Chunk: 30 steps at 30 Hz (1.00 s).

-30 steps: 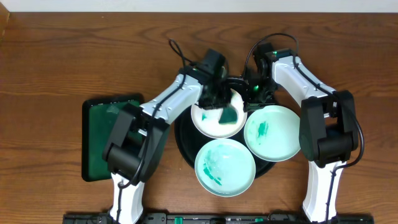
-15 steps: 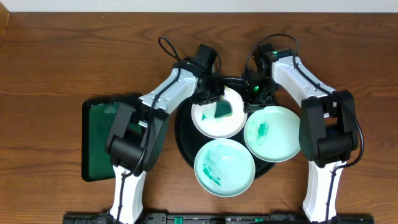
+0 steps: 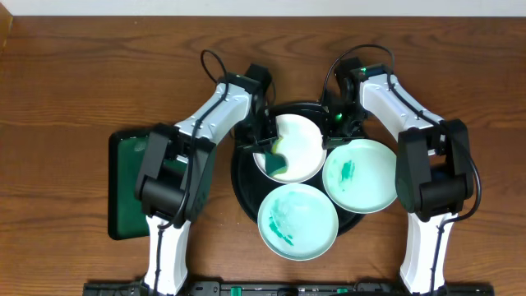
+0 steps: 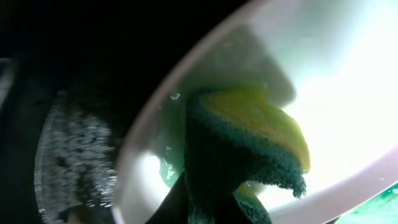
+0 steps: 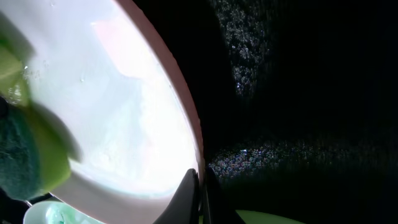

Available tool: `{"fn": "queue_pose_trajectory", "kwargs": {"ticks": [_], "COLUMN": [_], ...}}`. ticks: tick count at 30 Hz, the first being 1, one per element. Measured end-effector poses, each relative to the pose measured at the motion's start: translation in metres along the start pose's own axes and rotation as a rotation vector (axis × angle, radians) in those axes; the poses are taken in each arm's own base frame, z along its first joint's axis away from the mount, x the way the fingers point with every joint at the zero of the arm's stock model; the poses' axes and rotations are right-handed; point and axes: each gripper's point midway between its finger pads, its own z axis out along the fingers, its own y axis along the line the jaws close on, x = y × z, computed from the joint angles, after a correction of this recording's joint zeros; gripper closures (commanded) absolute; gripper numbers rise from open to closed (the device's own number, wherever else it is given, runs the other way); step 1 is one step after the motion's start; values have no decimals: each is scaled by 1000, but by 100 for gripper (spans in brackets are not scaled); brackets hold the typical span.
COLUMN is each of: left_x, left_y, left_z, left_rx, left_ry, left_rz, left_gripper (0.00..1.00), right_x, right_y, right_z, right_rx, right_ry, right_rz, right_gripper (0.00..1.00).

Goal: Clean dirty plates on tray and stack at the side

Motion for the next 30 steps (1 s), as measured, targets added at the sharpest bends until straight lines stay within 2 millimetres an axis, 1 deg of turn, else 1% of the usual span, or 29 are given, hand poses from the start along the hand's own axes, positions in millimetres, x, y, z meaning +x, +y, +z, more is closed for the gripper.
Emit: {"fn": "queue_pose_trajectory", "kwargs": {"ticks": [5,11,13,17,20,25,30], "left_x": [-6,-12,-19,-40,-51,-58,-60], "left_y": [10,9,6,-7,-16,-27,-31], "left_z": [-2,-2,-3,-6,-7,-5,-5], "left_rx": [6,25,38,82,98,84,42], "left_ry": [-4,-31,-65,-156,-207,-266,-295], "left_rz": [-22,-17,-2,71,115,173,218], "left_gripper": [93,93,93,93,93,93,93], "right_x": [0,1,3,5,5,5,5], "right_y": [0,0,0,-1,-1,-2,-2], "right_z": [0,0,0,0,0,-1,-1], "right_rx": [0,-1,1,4,6,13,14], "right_ry": [0,5,11,20,20,21,21], "right_rz": [0,1,4,8,8,13,16], "right_gripper": [99,99,99,99,99,99,99]}}
